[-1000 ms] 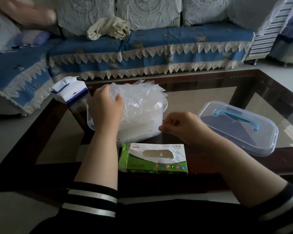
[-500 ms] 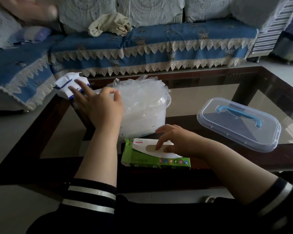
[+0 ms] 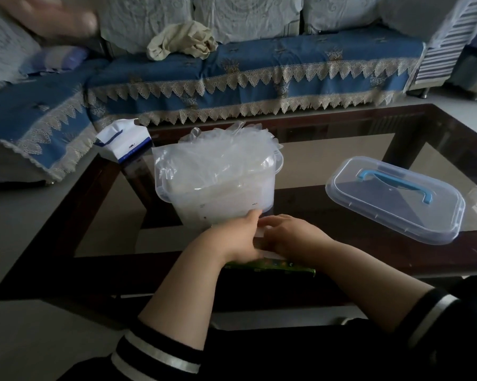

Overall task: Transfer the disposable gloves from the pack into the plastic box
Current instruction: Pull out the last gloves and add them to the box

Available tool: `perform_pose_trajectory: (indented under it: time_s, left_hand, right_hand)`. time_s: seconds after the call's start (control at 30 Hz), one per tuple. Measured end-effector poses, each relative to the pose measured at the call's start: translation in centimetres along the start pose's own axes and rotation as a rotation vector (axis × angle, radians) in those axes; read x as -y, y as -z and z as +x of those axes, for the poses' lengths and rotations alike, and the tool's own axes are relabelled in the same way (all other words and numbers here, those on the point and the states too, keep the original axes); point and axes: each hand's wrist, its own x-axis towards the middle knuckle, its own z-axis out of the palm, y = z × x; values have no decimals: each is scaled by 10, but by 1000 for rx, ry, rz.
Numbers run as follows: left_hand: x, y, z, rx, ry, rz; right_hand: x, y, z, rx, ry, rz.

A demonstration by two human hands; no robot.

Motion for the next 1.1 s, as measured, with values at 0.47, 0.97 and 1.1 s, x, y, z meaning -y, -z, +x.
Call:
perform_pose_trajectory:
  time_s: [0.47, 0.97, 1.1]
  left_hand:
    - [16, -11, 23, -44, 26, -93]
    - [-19, 27, -9, -171, -317, -1283]
    - [-29, 15, 2, -282, -274, -1105]
  right_hand:
    - [12, 70, -23, -862, -206, 867]
    - [8, 79, -29, -964, -245, 549]
    - [11, 66, -20, -900, -309, 462]
